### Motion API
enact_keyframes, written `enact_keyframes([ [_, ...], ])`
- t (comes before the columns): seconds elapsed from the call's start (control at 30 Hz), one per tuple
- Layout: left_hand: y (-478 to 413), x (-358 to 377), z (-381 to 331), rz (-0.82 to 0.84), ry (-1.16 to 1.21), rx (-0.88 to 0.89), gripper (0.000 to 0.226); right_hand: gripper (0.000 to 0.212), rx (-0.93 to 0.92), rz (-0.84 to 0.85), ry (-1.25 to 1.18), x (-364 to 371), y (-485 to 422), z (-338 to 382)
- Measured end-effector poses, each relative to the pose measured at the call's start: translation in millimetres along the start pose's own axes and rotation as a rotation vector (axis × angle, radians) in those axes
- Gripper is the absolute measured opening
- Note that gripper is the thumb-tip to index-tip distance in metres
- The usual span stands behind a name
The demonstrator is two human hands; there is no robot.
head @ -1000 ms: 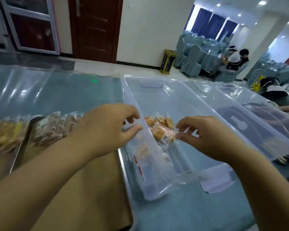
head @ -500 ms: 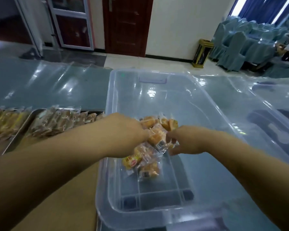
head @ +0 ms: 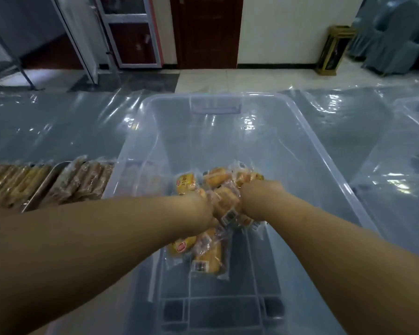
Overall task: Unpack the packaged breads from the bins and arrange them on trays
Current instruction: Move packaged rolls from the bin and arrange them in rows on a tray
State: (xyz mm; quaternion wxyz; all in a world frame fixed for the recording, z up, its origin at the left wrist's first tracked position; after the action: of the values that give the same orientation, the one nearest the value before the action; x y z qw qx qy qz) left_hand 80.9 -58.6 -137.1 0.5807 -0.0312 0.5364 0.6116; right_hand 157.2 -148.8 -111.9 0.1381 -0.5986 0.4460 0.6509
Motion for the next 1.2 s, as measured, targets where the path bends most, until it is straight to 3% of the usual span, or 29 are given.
enact_keyframes([
  [0.2,-13.7,5.5,-9.3,-0.053,0.016,0.043,0.034,0.036,-0.037,0.125,0.012,23.3,-0.6,-2.2],
  [0.33,-11.9,-0.1,-4.8,0.026,0.157,-0.002,0.077,0.059,-0.001,0.14,-0.101,27.8,0.2,0.0],
  [0.43,-13.4,-0.6,-5.2,0.008,0.194,-0.013,0.084,0.064,0.067,0.193,-0.214,31.8,-1.4,0.3],
  [0.53,-14.4,0.0,-6.1,-0.012,0.242,-0.027,0.084,0.057,0.154,0.139,-0.379,32.3,-3.1,-5.0],
  [0.73,-12.8,5.3,-2.8,0.071,0.31,-0.058,0.084,0.044,0.175,0.134,-0.481,34.6,-7.1,-8.6],
  [1.0,-9.5,5.8,-4.5,0.166,0.408,-0.052,0.066,0.013,0.247,-0.003,-0.529,21.2,-11.8,-21.7],
  [1.2,3.4,-1.1,3.3,0.141,0.497,-0.076,0.053,0.014,0.234,-0.07,-0.43,-2.6,-3.3,-19.7],
])
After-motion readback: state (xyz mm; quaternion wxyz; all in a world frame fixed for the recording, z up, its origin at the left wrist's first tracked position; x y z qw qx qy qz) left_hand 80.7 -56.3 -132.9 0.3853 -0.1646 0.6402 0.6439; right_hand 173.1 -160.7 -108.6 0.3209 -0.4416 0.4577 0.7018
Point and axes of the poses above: each hand's wrist, its own y-axis away from the middle knuckle, its own x-axis out of the palm, z = x × y, the point moved 6 cm from there along -y, towards the middle knuckle, and after that the axes turned 5 degrees about -x, right-handed, at the moved point
